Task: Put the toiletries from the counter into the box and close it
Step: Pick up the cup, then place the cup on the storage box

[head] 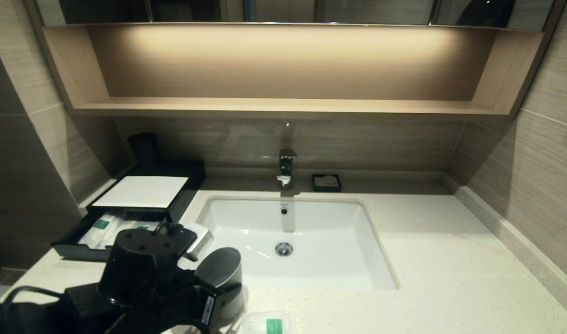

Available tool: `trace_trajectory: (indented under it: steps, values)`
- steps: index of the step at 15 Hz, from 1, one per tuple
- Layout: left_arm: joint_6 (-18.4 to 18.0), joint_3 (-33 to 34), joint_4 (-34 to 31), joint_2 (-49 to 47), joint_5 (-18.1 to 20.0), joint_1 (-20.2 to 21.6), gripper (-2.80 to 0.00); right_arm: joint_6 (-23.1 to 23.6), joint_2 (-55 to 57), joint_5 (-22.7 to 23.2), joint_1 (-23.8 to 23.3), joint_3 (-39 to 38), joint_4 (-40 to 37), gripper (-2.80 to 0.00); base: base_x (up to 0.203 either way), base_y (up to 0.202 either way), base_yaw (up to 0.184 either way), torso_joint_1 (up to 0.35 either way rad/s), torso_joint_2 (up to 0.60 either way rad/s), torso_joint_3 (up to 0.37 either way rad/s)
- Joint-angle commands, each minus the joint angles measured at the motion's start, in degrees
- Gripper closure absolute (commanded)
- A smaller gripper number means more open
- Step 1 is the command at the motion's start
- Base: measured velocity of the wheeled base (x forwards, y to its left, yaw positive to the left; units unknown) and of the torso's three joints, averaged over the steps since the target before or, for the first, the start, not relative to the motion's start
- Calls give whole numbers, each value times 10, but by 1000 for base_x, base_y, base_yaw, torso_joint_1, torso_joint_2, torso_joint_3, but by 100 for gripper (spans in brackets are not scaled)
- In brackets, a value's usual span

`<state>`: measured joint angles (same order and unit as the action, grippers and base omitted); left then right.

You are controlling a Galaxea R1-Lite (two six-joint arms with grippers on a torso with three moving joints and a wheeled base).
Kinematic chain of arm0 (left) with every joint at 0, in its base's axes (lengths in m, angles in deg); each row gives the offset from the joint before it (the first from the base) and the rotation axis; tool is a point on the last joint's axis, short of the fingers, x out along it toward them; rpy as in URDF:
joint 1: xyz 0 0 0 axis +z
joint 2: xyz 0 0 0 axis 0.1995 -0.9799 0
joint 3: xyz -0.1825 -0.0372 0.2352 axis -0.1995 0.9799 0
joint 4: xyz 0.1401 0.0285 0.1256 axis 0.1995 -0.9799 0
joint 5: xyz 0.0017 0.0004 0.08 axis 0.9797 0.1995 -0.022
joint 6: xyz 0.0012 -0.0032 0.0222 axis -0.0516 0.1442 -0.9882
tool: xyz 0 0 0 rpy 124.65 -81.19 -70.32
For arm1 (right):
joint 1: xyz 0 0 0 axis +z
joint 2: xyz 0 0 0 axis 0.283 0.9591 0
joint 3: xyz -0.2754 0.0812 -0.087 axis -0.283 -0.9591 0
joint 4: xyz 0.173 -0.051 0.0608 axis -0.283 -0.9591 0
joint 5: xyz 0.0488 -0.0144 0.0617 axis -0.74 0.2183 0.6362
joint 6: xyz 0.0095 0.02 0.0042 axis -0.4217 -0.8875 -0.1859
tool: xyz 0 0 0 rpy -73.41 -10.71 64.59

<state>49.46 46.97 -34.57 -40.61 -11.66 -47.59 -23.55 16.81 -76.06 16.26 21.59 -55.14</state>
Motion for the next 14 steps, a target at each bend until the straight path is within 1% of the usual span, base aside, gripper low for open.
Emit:
trace_trajectory:
  steps: [1, 5, 6, 7, 9, 10, 13, 14]
  values:
    - [0, -1, 3, 24, -7, 20, 0, 0, 0, 0, 0, -1, 0, 0, 0, 0, 0, 0, 0, 0]
    - [-3, -14, -1, 59, -43, 90, 0, 0, 0, 1, 0, -1, 0, 0, 0, 0, 0, 0, 0, 0]
    - [-4, -22, -5, 62, -61, 110, 0, 0, 0, 0, 0, -1, 0, 0, 0, 0, 0, 0, 0, 0]
    - [-6, -30, -13, 63, -90, 122, 0, 0, 0, 0, 0, -1, 0, 0, 0, 0, 0, 0, 0, 0]
    - [-6, -47, -43, 65, -129, 128, 0, 0, 0, 1, 0, -1, 0, 0, 0, 0, 0, 0, 0, 0]
    - [-6, -51, -47, 67, -135, 134, 0, 0, 0, 0, 0, -1, 0, 0, 0, 0, 0, 0, 0, 0]
    - [-14, -75, -57, 83, -137, 171, 0, 0, 0, 0, 0, -1, 0, 0, 0, 0, 0, 0, 0, 0]
    - [-16, -97, -84, 88, -137, 182, 0, 0, 0, 0, 0, -1, 0, 0, 0, 0, 0, 0, 0, 0]
